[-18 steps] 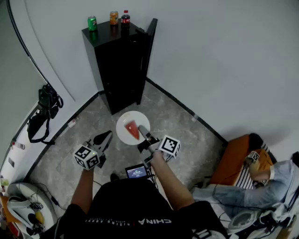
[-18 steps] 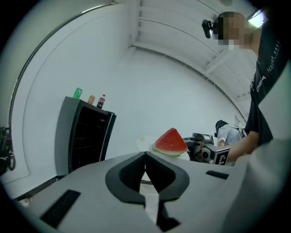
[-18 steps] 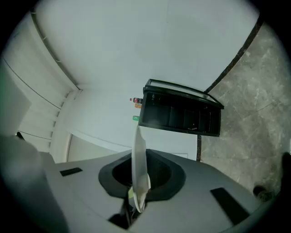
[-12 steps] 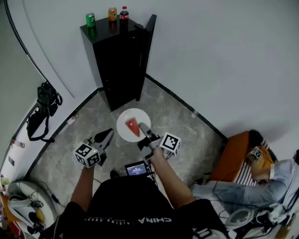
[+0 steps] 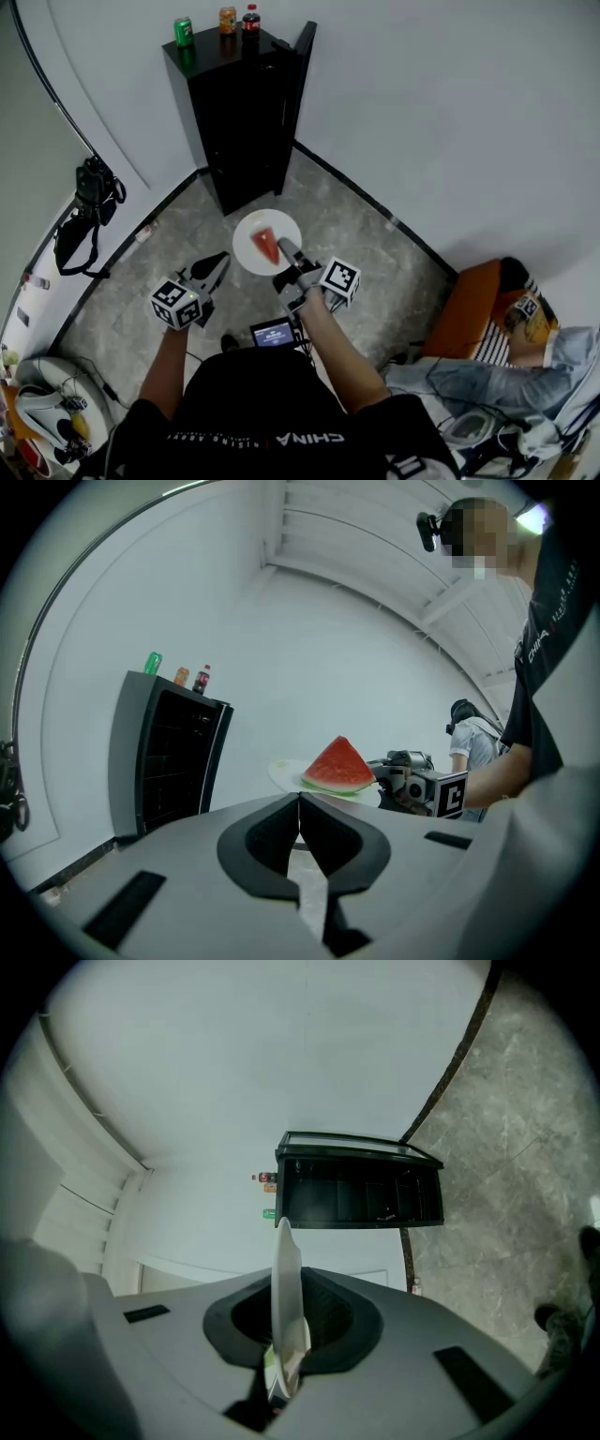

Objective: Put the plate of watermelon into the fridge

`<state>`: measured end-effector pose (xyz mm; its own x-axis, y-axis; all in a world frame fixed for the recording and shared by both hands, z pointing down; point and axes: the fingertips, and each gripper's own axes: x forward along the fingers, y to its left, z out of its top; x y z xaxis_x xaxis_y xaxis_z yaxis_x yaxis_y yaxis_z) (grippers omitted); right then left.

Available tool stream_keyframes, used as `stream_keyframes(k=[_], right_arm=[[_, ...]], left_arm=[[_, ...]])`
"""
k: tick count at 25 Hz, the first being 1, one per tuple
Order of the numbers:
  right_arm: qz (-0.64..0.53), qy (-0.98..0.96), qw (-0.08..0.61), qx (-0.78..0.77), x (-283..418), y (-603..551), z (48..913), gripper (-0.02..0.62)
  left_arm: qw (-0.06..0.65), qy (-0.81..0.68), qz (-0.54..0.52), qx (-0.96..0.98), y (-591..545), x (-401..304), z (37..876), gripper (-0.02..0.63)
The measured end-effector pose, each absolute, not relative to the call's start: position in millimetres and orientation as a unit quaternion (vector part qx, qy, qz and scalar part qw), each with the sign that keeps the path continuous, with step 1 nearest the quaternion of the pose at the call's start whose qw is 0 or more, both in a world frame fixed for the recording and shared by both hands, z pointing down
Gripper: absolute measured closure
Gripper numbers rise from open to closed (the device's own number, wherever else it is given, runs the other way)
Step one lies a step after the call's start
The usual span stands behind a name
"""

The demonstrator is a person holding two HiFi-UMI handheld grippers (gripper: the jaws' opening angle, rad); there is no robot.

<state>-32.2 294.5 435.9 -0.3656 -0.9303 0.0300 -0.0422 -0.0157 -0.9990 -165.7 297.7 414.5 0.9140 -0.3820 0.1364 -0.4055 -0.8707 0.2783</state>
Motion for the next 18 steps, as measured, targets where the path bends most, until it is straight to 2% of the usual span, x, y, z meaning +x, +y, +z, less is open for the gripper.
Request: stream_keyframes(k=[18], right_arm=[[-0.589,0.589,0.378,-0.404,-11,298,440,0.563]], left_arm=[[0.171,-0.221,0.039,0.959,299,-148,422,0.594]])
